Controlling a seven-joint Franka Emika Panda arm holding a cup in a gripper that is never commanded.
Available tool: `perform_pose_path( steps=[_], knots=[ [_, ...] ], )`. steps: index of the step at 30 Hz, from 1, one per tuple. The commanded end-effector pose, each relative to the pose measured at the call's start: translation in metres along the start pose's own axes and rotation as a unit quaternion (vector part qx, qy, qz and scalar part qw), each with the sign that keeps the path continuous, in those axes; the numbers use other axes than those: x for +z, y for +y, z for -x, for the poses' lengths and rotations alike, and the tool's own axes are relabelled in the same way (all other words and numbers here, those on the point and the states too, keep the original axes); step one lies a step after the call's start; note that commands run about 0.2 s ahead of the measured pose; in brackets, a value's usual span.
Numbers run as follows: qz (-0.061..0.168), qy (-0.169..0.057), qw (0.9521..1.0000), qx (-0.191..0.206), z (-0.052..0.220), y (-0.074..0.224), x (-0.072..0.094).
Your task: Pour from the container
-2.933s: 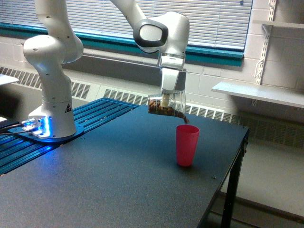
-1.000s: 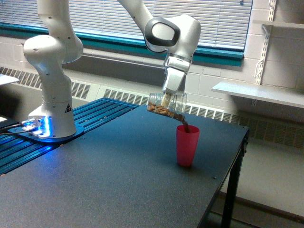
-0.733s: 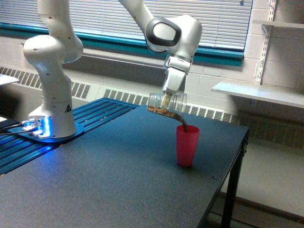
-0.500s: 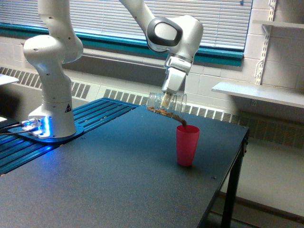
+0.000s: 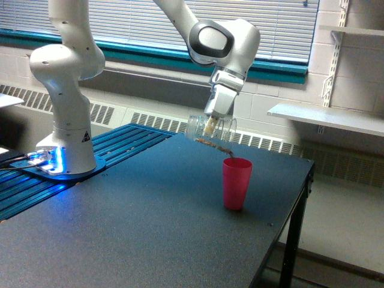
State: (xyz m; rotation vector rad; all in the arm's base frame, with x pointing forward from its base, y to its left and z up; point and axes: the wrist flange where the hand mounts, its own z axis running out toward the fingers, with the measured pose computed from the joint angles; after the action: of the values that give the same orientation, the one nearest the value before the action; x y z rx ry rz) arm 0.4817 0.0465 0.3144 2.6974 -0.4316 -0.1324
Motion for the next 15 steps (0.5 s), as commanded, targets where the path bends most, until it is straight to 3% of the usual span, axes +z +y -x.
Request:
perform_pose_path(
  steps=[1,15],
  knots=[
    [0.001,-0.006,0.9999,-0.014,-0.0024,-0.0027,-0.0043],
    [-0.004,-0.017,0.9997,-0.018,-0.0085,0.0009,-0.0082]
  ],
)
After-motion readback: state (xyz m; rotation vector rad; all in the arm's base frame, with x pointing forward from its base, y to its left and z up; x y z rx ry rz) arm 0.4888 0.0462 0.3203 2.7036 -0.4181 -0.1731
